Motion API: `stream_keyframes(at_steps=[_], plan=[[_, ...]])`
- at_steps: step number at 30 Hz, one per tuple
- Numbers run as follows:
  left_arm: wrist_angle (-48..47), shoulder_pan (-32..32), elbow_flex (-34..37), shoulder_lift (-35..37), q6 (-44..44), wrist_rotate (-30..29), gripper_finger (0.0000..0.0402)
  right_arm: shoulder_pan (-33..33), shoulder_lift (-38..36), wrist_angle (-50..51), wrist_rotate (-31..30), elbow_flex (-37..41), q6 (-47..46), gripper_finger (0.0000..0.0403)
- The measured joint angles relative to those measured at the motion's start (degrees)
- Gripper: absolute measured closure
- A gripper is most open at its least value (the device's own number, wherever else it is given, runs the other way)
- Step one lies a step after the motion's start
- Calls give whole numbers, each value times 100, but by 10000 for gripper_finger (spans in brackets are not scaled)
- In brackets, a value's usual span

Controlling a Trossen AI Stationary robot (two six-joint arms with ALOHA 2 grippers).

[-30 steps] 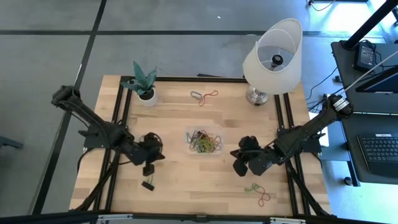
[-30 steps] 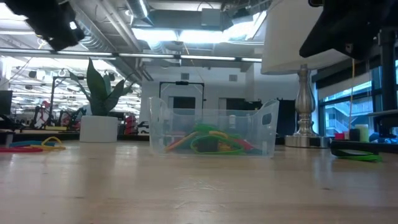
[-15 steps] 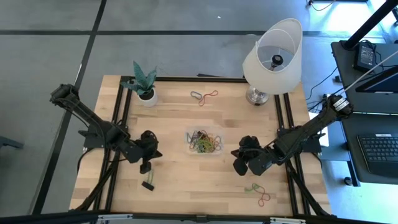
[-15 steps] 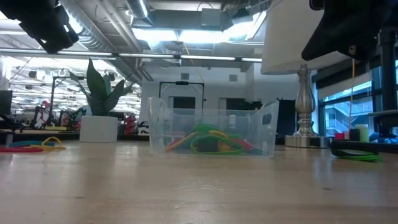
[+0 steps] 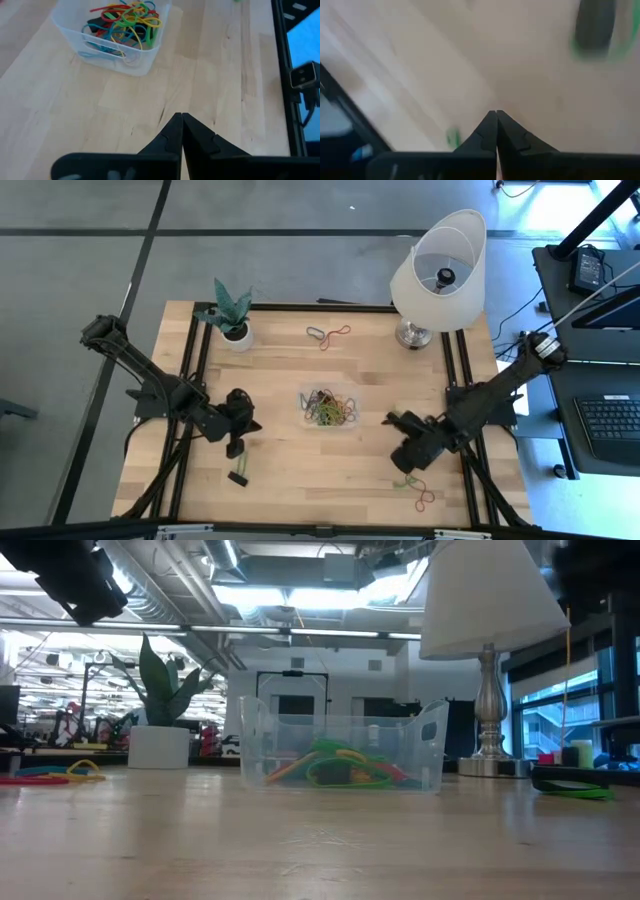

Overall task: Pick and place rubber bands into bin
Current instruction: Put the red rubber band into the transparent bin

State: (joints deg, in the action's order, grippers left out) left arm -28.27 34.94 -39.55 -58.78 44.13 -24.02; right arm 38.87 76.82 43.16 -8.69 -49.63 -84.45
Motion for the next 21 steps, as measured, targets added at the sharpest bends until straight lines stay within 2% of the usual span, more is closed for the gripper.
stream_keyframes(at_steps=[4,10,14,21], plan=[[-1,0,0,0,75,-171,400,533,163,97,878,0,-734,402],[-13,0,0,0,73,-204,399,1336,759,307,1534,-315,-1658,402],[-22,-7,0,-2,74,-250,399,1625,1283,777,1590,-690,-1969,401],[-23,-20,0,-2,-74,-493,400,1707,1896,667,1587,-887,-2035,373]])
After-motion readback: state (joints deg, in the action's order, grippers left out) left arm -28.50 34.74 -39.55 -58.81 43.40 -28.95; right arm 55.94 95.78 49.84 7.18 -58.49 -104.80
